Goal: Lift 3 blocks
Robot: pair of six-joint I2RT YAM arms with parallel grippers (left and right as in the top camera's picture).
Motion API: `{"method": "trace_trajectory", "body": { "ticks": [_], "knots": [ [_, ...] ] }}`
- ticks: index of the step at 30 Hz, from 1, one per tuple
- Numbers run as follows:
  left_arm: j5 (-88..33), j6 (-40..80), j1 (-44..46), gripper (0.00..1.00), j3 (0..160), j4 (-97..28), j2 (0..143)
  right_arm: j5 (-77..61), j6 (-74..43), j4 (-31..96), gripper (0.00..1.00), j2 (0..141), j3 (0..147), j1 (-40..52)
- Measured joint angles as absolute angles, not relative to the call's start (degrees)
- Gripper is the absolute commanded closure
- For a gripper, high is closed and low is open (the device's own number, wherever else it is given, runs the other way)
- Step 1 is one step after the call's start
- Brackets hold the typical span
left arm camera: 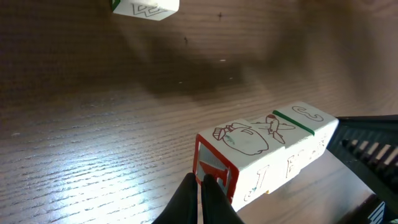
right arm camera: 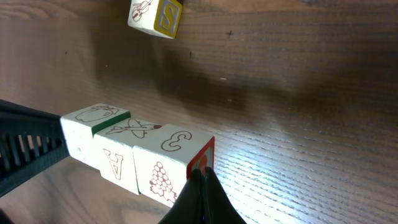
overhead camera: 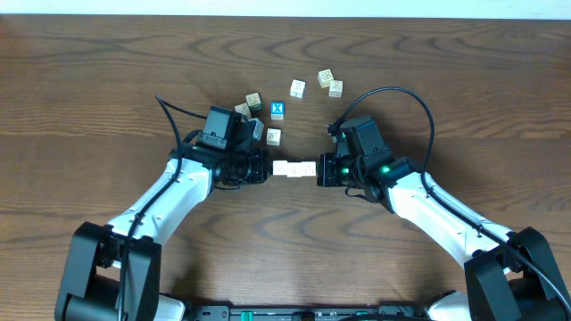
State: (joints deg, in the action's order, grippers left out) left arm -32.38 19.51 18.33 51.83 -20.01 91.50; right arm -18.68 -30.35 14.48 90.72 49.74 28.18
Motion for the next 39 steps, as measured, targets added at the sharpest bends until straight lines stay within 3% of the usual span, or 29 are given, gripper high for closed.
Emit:
{"method": "trace_trajectory", "body": {
  "ticks": [39],
  "knots": [
    [-32.8, 19.6, 18.2, 0.93, 51.9, -20.0, 90.1, -18.4, -30.3, 14.8, 0.99, 88.9, 49.8, 28.0]
  ]
}}
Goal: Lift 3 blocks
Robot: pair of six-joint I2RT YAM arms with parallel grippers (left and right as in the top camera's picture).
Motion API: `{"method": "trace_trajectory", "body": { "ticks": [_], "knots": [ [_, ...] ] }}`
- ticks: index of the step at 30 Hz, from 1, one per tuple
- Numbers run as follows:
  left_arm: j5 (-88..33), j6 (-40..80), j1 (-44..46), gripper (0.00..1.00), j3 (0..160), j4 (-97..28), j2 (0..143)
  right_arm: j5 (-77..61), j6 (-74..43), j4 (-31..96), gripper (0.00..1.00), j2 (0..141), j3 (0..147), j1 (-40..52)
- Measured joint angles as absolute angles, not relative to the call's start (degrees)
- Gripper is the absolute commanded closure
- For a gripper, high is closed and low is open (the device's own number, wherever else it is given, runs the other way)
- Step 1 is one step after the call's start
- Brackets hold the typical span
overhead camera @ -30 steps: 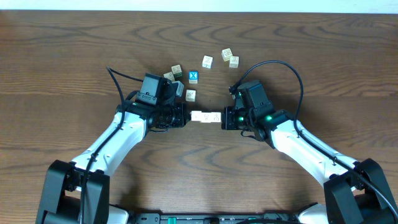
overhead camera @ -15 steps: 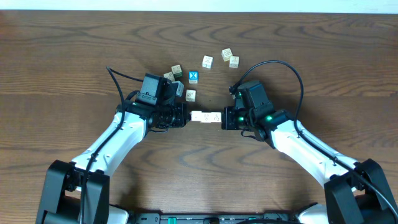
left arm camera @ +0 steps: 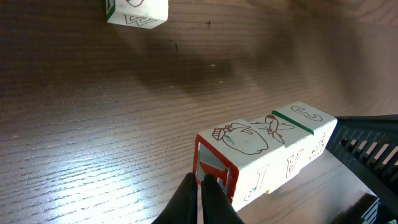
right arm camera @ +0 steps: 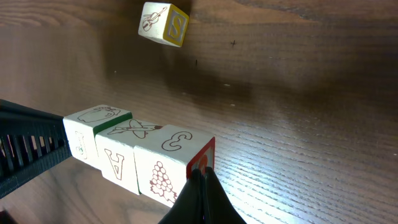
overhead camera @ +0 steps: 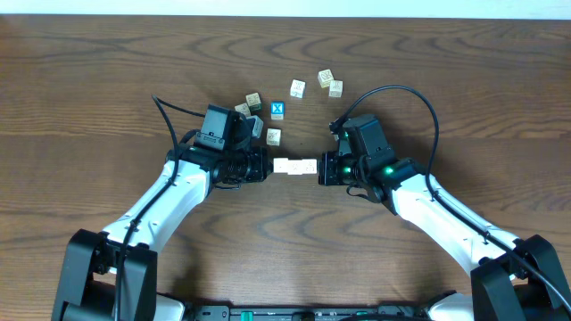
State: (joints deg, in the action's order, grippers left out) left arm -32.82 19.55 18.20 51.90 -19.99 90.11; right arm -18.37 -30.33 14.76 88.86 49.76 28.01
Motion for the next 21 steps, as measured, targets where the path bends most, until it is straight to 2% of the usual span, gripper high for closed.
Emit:
{"method": "trace_trajectory", "body": {
  "ticks": [21],
  "knots": [
    [-32.8, 19.7, 18.2, 0.93, 51.9, -20.0, 90.1, -18.4, -30.3, 14.8, 0.99, 88.8, 49.8, 28.0]
  ]
}}
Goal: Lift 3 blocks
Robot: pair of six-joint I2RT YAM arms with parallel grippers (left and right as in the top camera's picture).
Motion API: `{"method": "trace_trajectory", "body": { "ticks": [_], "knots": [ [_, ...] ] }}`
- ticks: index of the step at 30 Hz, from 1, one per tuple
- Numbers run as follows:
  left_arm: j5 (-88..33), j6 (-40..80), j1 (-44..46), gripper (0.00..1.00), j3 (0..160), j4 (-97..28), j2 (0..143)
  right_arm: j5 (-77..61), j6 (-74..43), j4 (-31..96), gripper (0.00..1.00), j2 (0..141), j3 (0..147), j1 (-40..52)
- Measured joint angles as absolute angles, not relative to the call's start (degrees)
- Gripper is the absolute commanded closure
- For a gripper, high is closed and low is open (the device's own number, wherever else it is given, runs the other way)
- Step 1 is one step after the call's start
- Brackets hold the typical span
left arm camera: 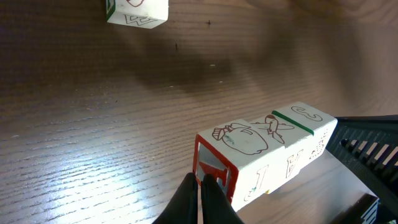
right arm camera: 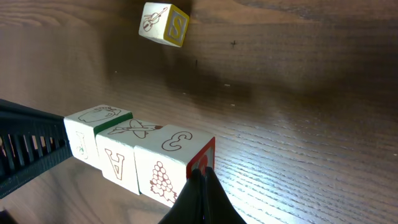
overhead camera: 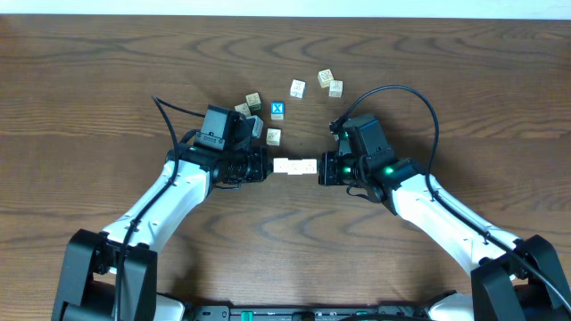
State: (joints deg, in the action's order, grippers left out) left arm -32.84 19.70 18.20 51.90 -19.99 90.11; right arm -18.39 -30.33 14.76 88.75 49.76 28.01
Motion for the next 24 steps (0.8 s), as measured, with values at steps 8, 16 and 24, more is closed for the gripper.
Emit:
{"method": "trace_trajectory", "body": {
  "ticks": [8, 16, 24],
  "knots": [
    [-32.8, 19.8, 18.2, 0.93, 51.9, -20.0, 90.1, -18.4, -30.3, 14.7, 0.99, 86.9, 50.1, 28.0],
    [-32.6, 20.9, 18.2, 0.93, 51.9, -20.4, 90.1, -18.5, -30.3, 14.2, 0.99, 86.8, 50.8, 28.0],
    [-32.6, 21.2, 18.2, 0.93, 51.9, -20.5, 90.1, -18.9, -30.3, 13.9, 0.99, 86.3, 51.0, 28.0]
  ]
}}
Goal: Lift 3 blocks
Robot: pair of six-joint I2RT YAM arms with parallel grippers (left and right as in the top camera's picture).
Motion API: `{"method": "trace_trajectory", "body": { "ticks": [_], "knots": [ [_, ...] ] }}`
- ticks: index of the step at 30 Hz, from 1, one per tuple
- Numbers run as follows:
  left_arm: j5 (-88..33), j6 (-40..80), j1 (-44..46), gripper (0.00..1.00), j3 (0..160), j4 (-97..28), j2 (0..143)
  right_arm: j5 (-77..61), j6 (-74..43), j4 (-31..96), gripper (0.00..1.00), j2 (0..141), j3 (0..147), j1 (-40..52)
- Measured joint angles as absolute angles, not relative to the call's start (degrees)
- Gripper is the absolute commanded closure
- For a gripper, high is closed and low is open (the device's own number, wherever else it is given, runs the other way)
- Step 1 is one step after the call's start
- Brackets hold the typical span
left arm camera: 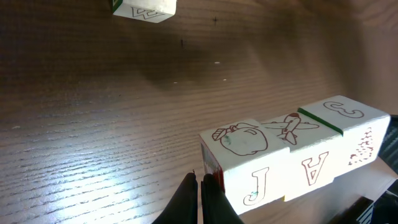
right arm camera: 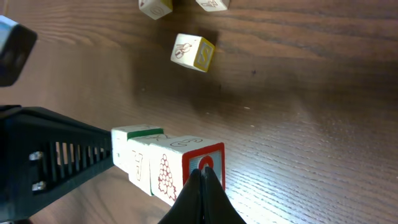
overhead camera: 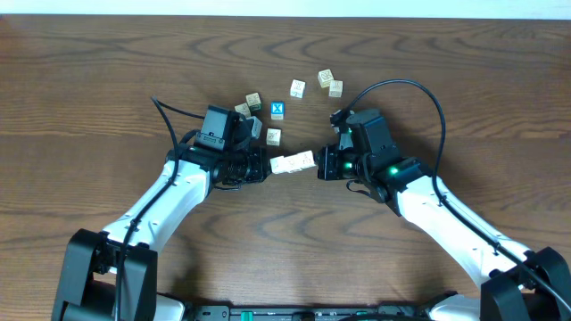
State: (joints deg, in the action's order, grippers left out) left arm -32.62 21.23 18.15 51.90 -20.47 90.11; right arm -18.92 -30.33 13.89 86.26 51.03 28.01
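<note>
A row of three white picture blocks (overhead camera: 292, 161) hangs pinched end to end between my two grippers, above the wooden table (overhead camera: 107, 80). My left gripper (overhead camera: 265, 168) is shut, its tips pressed on the red-framed left end. My right gripper (overhead camera: 319, 162) is shut too, pushing on the right end. In the overhead view the row slants, its right end farther back. The left wrist view shows the blocks (left arm camera: 292, 152) with a J and an A, beside that gripper (left arm camera: 200, 186). The right wrist view shows the row (right arm camera: 168, 168) ahead of the right gripper (right arm camera: 202, 180).
Loose blocks lie behind the arms: a blue X block (overhead camera: 277, 110), one at the left gripper's back (overhead camera: 273, 136), one more (overhead camera: 297, 88), and a pair at the right (overhead camera: 330, 83). A yellow-sided block (right arm camera: 194, 51) sits below the right wrist camera.
The right gripper has moved toward the back and the row now slants instead of lying level across. In the right wrist view the table sits farther away and more loose blocks show.
The row was pinched level between both shut grippers, low over the table. By 1.5 s ago it stood slightly higher, and it was unchanged at 0.8 s ago. Now it is higher still and skewed, still squeezed between the two grippers.
</note>
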Motion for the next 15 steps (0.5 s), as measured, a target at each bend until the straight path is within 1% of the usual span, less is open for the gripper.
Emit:
{"method": "trace_trajectory", "body": {
  "ticks": [15],
  "knots": [
    [-32.4, 21.6, 18.2, 0.93, 51.9, -20.8, 89.4, -19.7, -29.9, 15.1, 0.99, 85.8, 52.0, 28.0]
  ]
}}
